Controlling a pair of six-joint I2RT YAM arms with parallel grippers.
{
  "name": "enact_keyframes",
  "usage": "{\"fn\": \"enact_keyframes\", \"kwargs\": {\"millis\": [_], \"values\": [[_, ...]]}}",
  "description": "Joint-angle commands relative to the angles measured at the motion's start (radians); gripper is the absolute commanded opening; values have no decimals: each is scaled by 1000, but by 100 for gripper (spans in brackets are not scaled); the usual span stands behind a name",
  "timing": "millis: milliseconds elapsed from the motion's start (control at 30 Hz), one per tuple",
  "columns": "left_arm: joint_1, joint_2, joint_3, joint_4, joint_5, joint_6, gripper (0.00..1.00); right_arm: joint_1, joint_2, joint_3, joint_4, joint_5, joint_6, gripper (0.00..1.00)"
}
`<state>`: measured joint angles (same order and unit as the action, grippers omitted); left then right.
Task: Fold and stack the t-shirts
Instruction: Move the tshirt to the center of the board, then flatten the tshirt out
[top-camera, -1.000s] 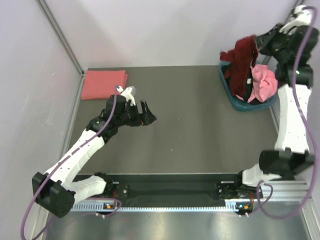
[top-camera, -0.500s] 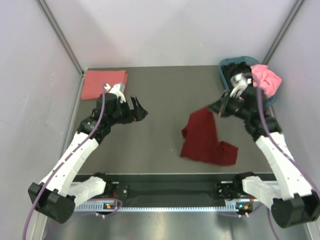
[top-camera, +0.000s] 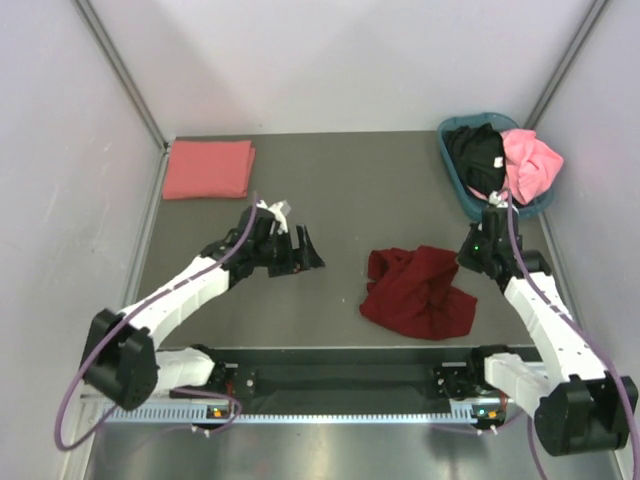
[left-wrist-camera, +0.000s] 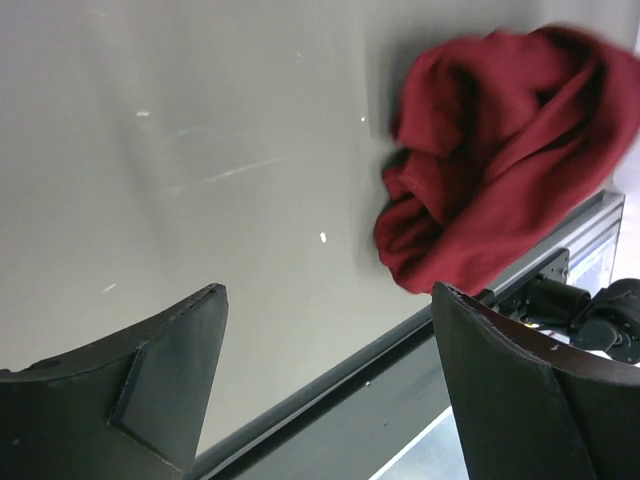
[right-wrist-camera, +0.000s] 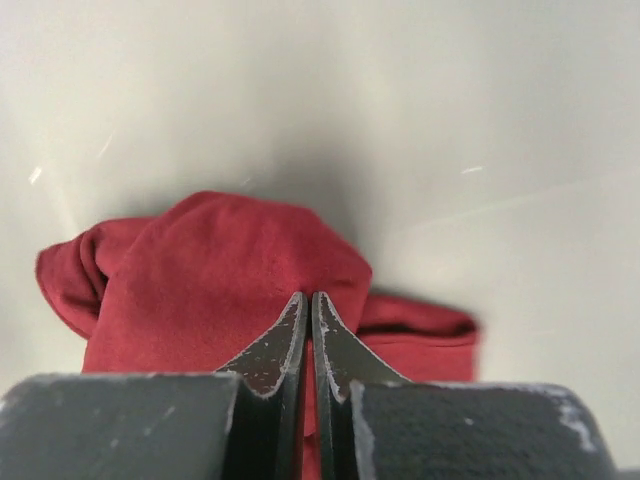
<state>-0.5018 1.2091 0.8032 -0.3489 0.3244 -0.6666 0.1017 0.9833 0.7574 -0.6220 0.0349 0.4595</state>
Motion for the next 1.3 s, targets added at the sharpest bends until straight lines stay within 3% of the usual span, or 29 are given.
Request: {"fn": "enact_keyframes", "kwargs": {"millis": [0, 133, 267, 500, 700, 867, 1000, 1033, 1067, 1133, 1233, 1267], "values": [[-33, 113, 34, 184, 25, -59, 87, -28, -64, 26, -12, 230, -37, 0], [-56, 249, 112, 244, 77, -77, 85, -63, -37, 57, -4, 171, -53, 0], [-115, 389, 241, 255, 67, -39, 85, -65, -64, -33, 71, 27, 2, 0], [-210, 595, 321, 301, 119, -48, 80, -66, -126, -63, 77, 99, 57, 0], [-346, 552, 272, 235, 56, -42, 82, -68, -112, -33, 77, 56, 56, 0], [-374, 480, 122, 341, 80, -97, 87, -66, -115, -35, 91, 31, 67, 0], [-408, 513, 105, 435, 114, -166, 82, -66, -120, -44, 122, 3, 83, 0], [-431, 523, 114, 441, 110, -191, 79, -68, -121, -47, 130, -19, 84, 0], [-441, 547, 122, 441, 105, -201, 64, -66, -121, -56, 142, -32, 85, 0], [-461, 566, 132, 445, 82, -235, 48, -68, -123, -66, 177, -94, 85, 0], [-433, 558, 152, 407, 49, -237, 13, -54, -95, -66, 250, -197, 94, 0], [-413, 535, 169, 315, 36, -222, 0, -45, -83, -56, 284, -225, 103, 0]]}}
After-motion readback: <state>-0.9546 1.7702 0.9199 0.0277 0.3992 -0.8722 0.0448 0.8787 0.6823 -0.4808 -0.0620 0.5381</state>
